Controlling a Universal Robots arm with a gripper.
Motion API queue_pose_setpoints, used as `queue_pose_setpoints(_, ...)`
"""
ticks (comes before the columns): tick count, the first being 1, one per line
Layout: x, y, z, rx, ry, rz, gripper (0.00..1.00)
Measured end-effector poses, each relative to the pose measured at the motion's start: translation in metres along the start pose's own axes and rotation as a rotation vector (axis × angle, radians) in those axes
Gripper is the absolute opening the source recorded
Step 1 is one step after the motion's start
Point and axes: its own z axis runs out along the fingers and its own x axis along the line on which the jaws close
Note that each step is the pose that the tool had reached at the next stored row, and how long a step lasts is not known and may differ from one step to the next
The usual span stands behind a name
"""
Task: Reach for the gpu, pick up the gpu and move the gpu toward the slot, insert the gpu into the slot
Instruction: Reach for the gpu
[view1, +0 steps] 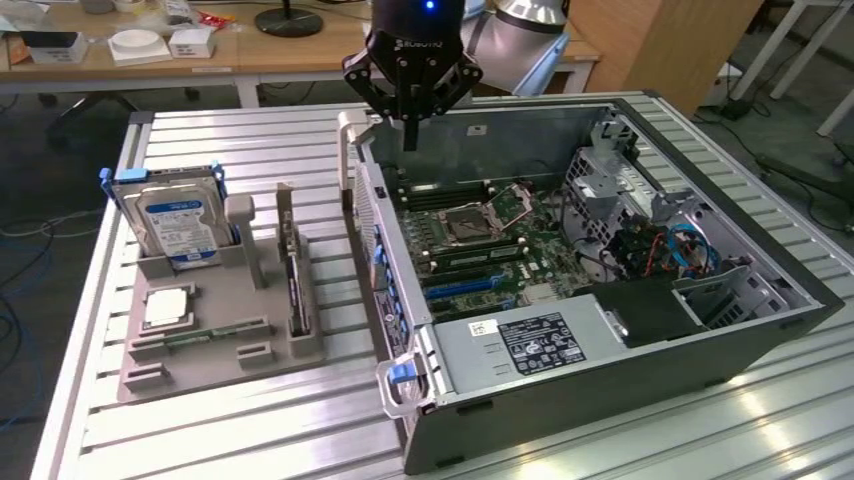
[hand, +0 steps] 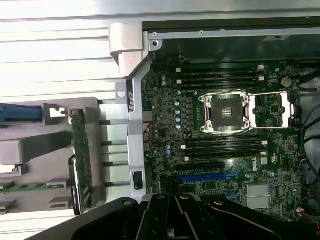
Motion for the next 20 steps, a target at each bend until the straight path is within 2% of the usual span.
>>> queue_pose_setpoints(20,0.021,-0.0015,-0.0006,0.0000,0.0000,0.000,0.10)
